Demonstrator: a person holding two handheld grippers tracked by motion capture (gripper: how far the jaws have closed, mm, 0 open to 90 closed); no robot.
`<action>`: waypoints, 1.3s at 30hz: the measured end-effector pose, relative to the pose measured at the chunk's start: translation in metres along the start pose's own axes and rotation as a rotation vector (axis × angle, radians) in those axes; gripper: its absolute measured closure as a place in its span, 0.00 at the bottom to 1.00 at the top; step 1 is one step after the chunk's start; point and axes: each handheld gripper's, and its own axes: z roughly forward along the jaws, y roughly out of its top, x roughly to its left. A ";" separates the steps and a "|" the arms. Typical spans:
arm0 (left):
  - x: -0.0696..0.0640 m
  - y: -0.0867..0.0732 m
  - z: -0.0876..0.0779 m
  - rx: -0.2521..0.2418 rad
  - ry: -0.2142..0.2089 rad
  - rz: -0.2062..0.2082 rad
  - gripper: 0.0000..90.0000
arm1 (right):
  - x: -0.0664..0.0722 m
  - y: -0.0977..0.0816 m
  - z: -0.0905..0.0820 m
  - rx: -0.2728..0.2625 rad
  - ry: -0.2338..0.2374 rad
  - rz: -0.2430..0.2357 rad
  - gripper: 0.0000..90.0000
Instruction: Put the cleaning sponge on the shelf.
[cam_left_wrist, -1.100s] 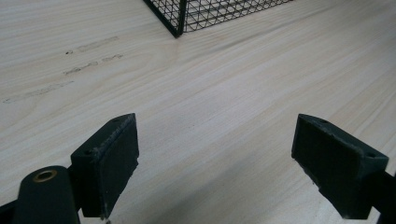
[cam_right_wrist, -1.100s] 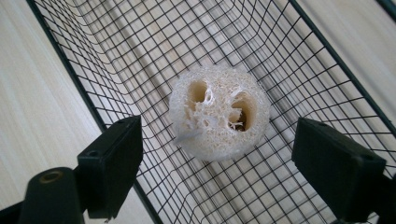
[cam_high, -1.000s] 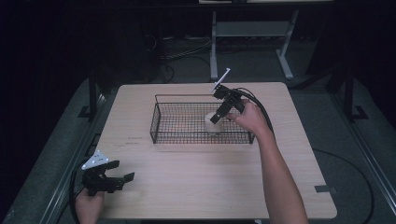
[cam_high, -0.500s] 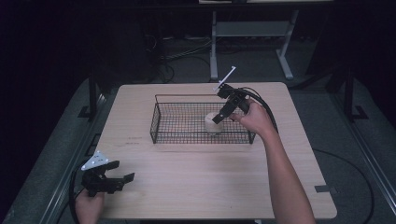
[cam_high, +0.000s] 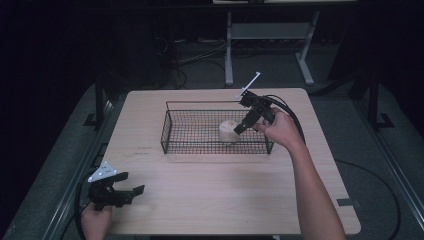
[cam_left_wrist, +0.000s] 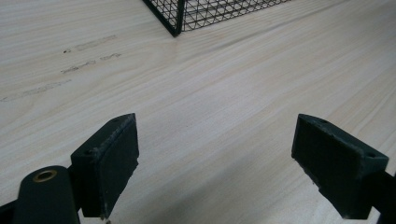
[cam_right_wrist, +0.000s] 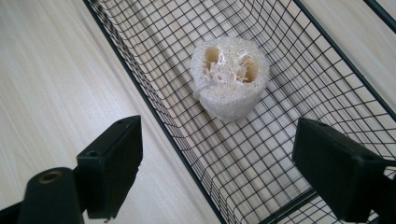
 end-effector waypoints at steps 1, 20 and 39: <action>0.000 0.000 0.000 0.000 0.001 0.001 0.15 | 0.000 -0.001 -0.001 -0.002 -0.002 -0.001 0.18; -0.001 0.001 0.001 0.006 0.001 0.009 0.15 | 0.006 -0.029 -0.007 0.021 0.004 0.000 0.18; -0.003 0.001 0.003 0.011 -0.001 0.011 0.15 | 0.019 -0.050 -0.008 0.027 0.002 -0.030 0.18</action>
